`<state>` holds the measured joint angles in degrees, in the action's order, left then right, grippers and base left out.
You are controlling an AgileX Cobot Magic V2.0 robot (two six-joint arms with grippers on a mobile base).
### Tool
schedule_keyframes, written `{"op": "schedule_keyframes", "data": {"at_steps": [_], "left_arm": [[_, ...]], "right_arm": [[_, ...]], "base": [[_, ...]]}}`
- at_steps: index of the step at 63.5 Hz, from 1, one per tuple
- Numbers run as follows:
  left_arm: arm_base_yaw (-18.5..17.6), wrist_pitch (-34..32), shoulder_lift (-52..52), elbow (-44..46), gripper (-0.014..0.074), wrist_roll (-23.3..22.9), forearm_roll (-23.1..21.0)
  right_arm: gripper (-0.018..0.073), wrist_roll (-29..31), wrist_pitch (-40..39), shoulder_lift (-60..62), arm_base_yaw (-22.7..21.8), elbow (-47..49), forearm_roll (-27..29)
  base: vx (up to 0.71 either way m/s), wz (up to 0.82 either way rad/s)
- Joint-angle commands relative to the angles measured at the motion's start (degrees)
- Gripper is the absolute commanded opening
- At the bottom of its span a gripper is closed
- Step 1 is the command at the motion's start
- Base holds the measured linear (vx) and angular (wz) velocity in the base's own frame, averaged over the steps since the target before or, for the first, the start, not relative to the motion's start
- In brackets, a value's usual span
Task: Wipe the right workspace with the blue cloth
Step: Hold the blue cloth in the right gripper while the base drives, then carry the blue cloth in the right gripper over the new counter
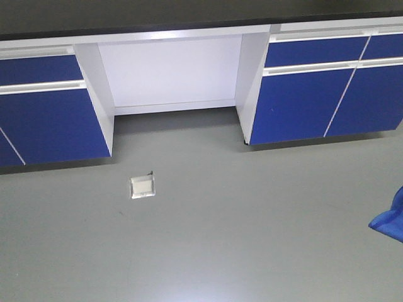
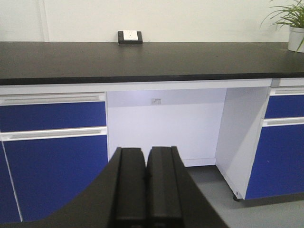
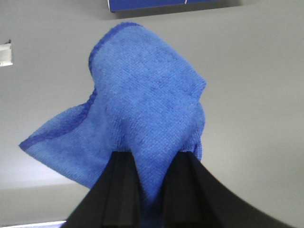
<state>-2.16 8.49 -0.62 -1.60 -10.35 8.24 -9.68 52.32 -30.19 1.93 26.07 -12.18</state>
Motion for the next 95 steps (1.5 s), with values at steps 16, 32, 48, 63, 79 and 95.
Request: {"op": "schedule_keyframes", "data": {"at_steps": [16,32,48,63,79,95], "left_arm": [[-0.27,-4.59,-0.93,-1.75,-0.0006,-0.49,0.05],[-0.27,-4.59,-0.93,-1.75,-0.0006,-0.49,0.05],[-0.27,-4.59,-0.93,-1.75,-0.0006,-0.49,0.05],[-0.27,-4.59,-0.93,-1.75,-0.0006,-0.49,0.05],[-0.27,-4.59,-0.93,-1.75,-0.0006,-0.49,0.05],[-0.27,-4.59,-0.93,-1.75,-0.0006,-0.49,0.05]], "right_arm": [[-0.0004,0.43,-3.25,-0.18,-0.17,1.67,-1.04],[-0.0004,0.43,-3.25,-0.18,-0.17,1.67,-1.04],[-0.0004,0.43,-3.25,-0.18,-0.17,1.67,-1.08],[-0.0004,0.43,-3.25,-0.18,-0.17,1.67,-1.02],[-0.0004,0.43,-3.25,-0.18,-0.17,1.67,-1.02],[-0.0004,0.43,-3.25,-0.18,-0.17,1.67,-1.02]], "base": [[0.37,0.03],[0.42,0.05],[0.44,0.06],[0.43,0.04],[0.41,0.07],[0.39,0.11]]}}
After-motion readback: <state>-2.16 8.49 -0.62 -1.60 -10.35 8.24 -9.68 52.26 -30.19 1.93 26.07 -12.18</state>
